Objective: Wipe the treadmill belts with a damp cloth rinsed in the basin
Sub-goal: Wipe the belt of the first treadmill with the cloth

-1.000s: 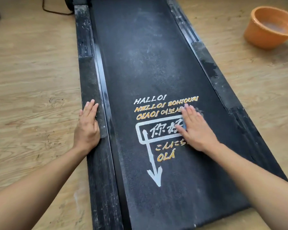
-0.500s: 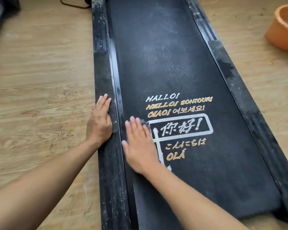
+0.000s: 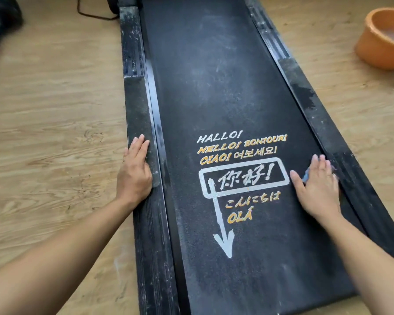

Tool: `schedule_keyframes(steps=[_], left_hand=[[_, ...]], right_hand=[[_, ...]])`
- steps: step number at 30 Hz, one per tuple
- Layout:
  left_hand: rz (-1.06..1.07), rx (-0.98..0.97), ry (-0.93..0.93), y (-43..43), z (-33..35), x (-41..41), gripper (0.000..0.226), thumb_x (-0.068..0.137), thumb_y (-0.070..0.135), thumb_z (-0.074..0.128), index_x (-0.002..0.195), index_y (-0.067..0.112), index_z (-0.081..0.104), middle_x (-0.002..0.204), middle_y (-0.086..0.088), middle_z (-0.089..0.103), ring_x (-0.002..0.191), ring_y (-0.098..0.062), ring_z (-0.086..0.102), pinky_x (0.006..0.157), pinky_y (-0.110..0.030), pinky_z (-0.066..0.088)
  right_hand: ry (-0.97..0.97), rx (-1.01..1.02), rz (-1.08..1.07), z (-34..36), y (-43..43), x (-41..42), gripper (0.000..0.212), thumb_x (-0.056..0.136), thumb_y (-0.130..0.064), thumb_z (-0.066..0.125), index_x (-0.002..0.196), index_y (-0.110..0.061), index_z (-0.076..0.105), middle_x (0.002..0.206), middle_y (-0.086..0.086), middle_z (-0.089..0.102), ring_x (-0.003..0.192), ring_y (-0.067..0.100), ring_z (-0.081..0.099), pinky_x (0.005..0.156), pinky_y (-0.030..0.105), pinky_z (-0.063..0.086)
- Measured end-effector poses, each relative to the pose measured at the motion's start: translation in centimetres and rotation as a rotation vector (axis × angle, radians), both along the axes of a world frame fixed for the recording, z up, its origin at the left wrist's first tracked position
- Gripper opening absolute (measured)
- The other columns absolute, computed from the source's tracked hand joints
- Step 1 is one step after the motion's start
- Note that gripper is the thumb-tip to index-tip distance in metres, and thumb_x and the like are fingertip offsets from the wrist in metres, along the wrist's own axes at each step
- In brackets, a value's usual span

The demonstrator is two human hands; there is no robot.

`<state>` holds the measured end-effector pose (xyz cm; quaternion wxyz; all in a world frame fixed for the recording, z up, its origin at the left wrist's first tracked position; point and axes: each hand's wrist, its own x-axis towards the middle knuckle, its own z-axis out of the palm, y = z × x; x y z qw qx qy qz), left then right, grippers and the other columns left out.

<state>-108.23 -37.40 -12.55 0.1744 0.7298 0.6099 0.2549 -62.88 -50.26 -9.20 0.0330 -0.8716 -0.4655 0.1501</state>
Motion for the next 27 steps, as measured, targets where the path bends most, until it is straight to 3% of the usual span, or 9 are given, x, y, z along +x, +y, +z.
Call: schedule_keyframes(steps=[3, 6, 9, 12, 14, 16, 22, 24, 27], left_hand=[[-0.001, -0.006, -0.01, -0.1, 0.1, 0.1, 0.067, 0.093, 0.008, 0.029, 0.158, 0.009, 0.044, 0.171, 0.0, 0.03, 0.161, -0.012, 0.018, 0.133, -0.039, 0.005], [0.001, -0.01, -0.008, 0.0, 0.1, 0.1, 0.066, 0.094, 0.008, 0.029, 0.159, 0.01, 0.043, 0.172, 0.001, 0.029, 0.161, -0.011, 0.017, 0.133, -0.038, 0.004], [-0.009, 0.008, 0.009, 0.0, 0.0, 0.1, 0.066, 0.095, 0.008, 0.029, 0.159, 0.009, 0.043, 0.171, 0.0, 0.03, 0.161, -0.013, 0.019, 0.133, -0.038, 0.005], [-0.03, 0.031, 0.042, 0.0, -0.3, -0.1, 0.065, 0.095, 0.008, 0.029, 0.158, 0.009, 0.043, 0.171, -0.002, 0.03, 0.161, -0.016, 0.02, 0.133, -0.038, 0.007], [-0.037, 0.031, 0.061, 0.0, -0.5, -0.3, 0.066, 0.094, 0.009, 0.029, 0.159, 0.009, 0.042, 0.172, -0.002, 0.029, 0.161, -0.016, 0.019, 0.133, -0.037, 0.007], [-0.045, 0.018, 0.07, 0.1, -0.6, -0.4, 0.067, 0.093, 0.01, 0.028, 0.16, 0.009, 0.04, 0.172, -0.002, 0.028, 0.161, -0.016, 0.017, 0.132, -0.035, 0.005], [-0.025, 0.001, 0.041, 0.0, -0.4, -0.4, 0.066, 0.096, 0.003, 0.034, 0.161, 0.01, 0.039, 0.173, 0.0, 0.026, 0.162, -0.013, 0.014, 0.131, -0.027, -0.001], [-0.008, -0.006, 0.017, -0.1, -0.4, -0.2, 0.065, 0.097, -0.002, 0.038, 0.161, 0.011, 0.039, 0.173, 0.001, 0.026, 0.161, -0.011, 0.014, 0.129, -0.023, -0.003], [0.016, -0.011, -0.005, -0.2, -0.1, 0.0, 0.065, 0.097, -0.003, 0.037, 0.16, 0.011, 0.041, 0.172, 0.001, 0.028, 0.161, -0.012, 0.016, 0.131, -0.028, 0.001]], right_hand=[[0.011, 0.057, -0.038, -0.2, 2.3, -8.5, 0.098, 0.094, -0.071, 0.016, 0.167, -0.007, 0.005, 0.175, 0.014, 0.001, 0.162, 0.029, -0.002, 0.131, 0.05, 0.003], [0.019, 0.107, 0.348, -0.8, 3.4, -19.1, 0.083, 0.101, -0.062, 0.017, 0.168, -0.015, -0.003, 0.175, 0.004, -0.011, 0.161, 0.02, -0.014, 0.131, 0.042, -0.006], [0.055, 0.118, 0.654, -1.0, 2.1, -26.4, 0.076, 0.105, -0.053, 0.025, 0.168, -0.018, 0.004, 0.176, 0.001, -0.006, 0.162, 0.018, -0.011, 0.131, 0.044, 0.002], [0.064, 0.078, 0.988, -1.1, -0.6, -26.6, 0.076, 0.106, -0.054, 0.028, 0.169, -0.018, 0.006, 0.176, 0.0, -0.004, 0.162, 0.016, -0.01, 0.131, 0.043, 0.004], [0.041, 0.079, 1.082, -0.9, -0.9, -22.9, 0.077, 0.106, -0.059, 0.028, 0.169, -0.021, 0.004, 0.176, -0.003, -0.003, 0.161, 0.013, -0.01, 0.132, 0.04, 0.001], [-0.016, 0.061, 0.985, -1.0, 0.1, -17.0, 0.079, 0.106, -0.064, 0.025, 0.168, -0.023, 0.0, 0.176, -0.004, -0.007, 0.161, 0.012, -0.012, 0.132, 0.042, 0.003], [-0.02, -0.063, 0.301, 1.0, 0.3, 1.1, 0.11, 0.087, -0.092, 0.013, 0.168, -0.02, -0.003, 0.176, 0.001, -0.009, 0.161, 0.018, -0.01, 0.131, 0.042, 0.001], [0.024, -0.064, 0.163, 1.1, -0.4, 2.0, 0.121, 0.08, -0.098, 0.011, 0.168, -0.015, -0.003, 0.176, 0.006, -0.008, 0.162, 0.021, -0.009, 0.131, 0.045, 0.002], [0.063, -0.023, 0.042, 0.4, -1.3, -4.1, 0.123, 0.08, -0.094, 0.015, 0.167, -0.009, -0.003, 0.175, 0.012, -0.008, 0.162, 0.025, -0.011, 0.131, 0.051, 0.0]])
